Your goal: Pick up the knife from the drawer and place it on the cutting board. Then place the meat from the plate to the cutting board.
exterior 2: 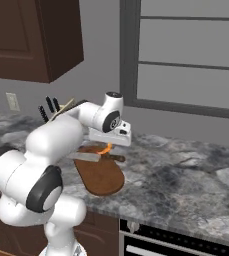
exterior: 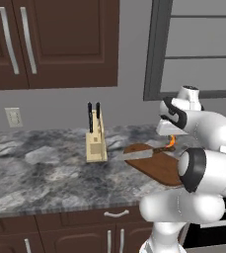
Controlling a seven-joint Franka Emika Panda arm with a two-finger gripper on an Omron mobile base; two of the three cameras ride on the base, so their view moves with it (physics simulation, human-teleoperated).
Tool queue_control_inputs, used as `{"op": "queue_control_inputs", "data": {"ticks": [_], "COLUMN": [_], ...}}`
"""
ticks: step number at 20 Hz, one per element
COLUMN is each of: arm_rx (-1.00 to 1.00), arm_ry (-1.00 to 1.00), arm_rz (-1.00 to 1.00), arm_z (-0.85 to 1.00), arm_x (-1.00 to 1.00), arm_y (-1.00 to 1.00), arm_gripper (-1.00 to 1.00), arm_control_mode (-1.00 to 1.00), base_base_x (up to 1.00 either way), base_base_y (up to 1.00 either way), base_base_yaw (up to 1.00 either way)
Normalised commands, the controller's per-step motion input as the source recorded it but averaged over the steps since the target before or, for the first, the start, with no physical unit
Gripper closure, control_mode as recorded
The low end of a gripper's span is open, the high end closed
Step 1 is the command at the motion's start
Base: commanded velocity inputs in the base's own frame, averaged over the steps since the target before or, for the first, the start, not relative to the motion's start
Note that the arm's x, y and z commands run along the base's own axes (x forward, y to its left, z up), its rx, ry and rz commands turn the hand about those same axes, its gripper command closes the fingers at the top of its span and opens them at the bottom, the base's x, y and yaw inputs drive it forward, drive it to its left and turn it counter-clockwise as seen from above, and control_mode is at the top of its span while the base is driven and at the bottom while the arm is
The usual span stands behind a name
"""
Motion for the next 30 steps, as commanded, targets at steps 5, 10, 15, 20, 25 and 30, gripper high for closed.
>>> {"op": "queue_control_inputs", "data": {"ticks": [5,10,15,20,25,30], "arm_rx": [0.00,-0.02,-0.02,-0.02,0.00,-0.02], "arm_ry": [0.04,0.01,0.01,0.01,0.00,0.00], "arm_rz": [0.08,0.11,0.08,0.04,0.02,0.00], "arm_z": [-0.69,-0.69,-0.59,-0.47,-0.28,-0.20], "arm_x": [0.00,0.00,0.00,0.00,0.00,-0.24], "arm_y": [0.00,0.00,0.03,0.02,0.00,0.02], "arm_gripper": [1.00,1.00,1.00,1.00,1.00,-1.00], "arm_control_mode": [-1.00,-1.00,-1.00,-1.00,-1.00,-1.00], "base_base_x": [0.00,0.00,0.00,0.00,0.00,0.00], "base_base_y": [0.00,0.00,0.00,0.00,0.00,0.00], "base_base_yaw": [0.00,0.00,0.00,0.00,0.00,0.00]}}
